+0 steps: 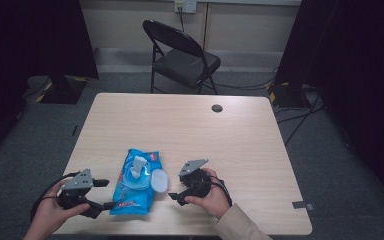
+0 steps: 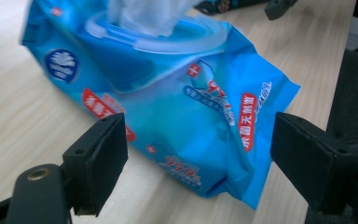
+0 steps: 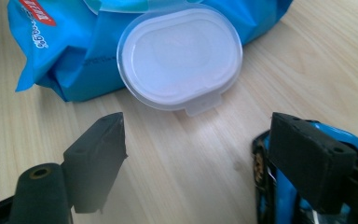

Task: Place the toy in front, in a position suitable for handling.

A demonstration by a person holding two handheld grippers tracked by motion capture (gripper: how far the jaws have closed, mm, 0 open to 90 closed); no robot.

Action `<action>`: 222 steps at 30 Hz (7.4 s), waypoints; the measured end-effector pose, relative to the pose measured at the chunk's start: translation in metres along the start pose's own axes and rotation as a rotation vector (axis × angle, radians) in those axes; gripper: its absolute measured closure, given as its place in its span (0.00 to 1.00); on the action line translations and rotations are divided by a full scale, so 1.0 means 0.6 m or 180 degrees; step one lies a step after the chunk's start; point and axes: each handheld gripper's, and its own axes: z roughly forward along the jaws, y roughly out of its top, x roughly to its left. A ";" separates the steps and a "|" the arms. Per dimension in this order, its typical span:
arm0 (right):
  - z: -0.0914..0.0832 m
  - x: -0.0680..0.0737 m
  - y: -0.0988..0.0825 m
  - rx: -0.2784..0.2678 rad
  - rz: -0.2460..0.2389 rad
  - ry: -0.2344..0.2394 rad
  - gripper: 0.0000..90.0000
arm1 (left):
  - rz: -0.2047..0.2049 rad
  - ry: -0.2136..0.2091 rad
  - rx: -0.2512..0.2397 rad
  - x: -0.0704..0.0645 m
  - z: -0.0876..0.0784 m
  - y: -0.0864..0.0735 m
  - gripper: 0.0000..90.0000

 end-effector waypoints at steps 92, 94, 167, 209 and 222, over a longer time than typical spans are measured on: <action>-0.038 -0.085 -0.003 -0.0005 0.0147 -0.0310 0.26 | -0.0812 0.0521 0.0229 0.156 0.145 0.095 0.42; -0.043 -0.089 -0.014 0.0040 0.0206 -0.0347 0.26 | -0.0823 0.0542 0.0240 0.162 0.148 0.100 0.42; -0.081 -0.065 -0.159 -0.0177 0.0239 -0.0601 0.24 | -0.0778 0.0655 -0.0043 0.180 0.131 0.206 0.25; -0.082 -0.065 -0.160 -0.0178 0.0247 -0.0603 0.24 | -0.1062 0.0886 0.0150 0.226 0.145 0.280 1.00; -0.082 -0.065 -0.160 -0.0178 0.0246 -0.0604 0.24 | -0.1075 0.0891 0.0059 0.225 0.110 0.302 1.00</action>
